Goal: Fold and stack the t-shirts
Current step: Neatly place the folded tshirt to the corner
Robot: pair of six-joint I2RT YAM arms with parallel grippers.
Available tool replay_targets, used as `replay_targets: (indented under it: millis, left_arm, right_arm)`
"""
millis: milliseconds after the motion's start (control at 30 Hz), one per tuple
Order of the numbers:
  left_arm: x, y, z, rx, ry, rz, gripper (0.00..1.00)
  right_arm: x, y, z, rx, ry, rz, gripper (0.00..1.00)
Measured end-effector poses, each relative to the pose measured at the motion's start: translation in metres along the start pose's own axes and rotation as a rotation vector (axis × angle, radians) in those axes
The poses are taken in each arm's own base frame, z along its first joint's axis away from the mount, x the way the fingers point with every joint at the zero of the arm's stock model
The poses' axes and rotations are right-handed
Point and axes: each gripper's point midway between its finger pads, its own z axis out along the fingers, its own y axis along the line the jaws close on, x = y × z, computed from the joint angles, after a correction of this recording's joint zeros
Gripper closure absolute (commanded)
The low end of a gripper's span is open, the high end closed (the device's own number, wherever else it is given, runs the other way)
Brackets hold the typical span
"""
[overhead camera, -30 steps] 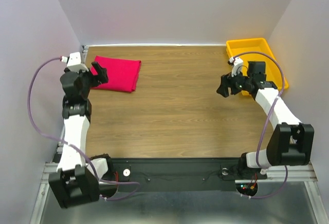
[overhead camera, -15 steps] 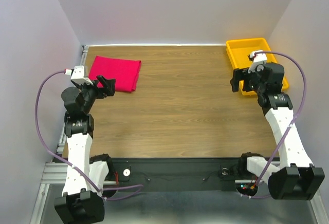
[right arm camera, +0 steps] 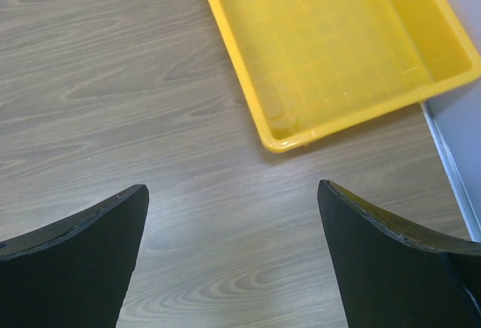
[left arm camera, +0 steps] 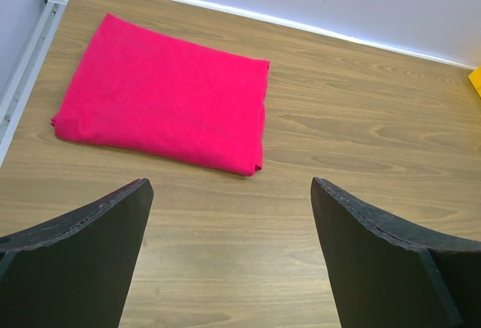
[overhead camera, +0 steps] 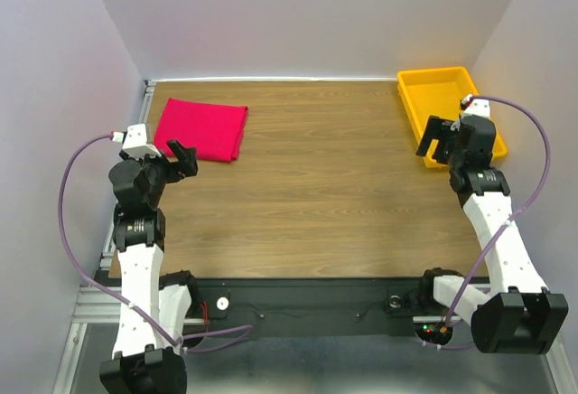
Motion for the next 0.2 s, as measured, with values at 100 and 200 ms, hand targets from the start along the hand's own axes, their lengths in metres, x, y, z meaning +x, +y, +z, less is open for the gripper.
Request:
replay_targets:
  millis: [100,200]
  left_arm:
    - [-0.0002,0.0011,-0.0022,-0.008,-0.005,0.006,0.02]
    - [-0.0020,0.0008,-0.0035,-0.008,-0.012,0.010,0.02]
  right_arm:
    - [-0.0003,-0.0015,0.0017,0.010,-0.010,0.007,0.00]
    - [-0.0015,-0.0015,0.0023,0.010,-0.017,0.006,0.00]
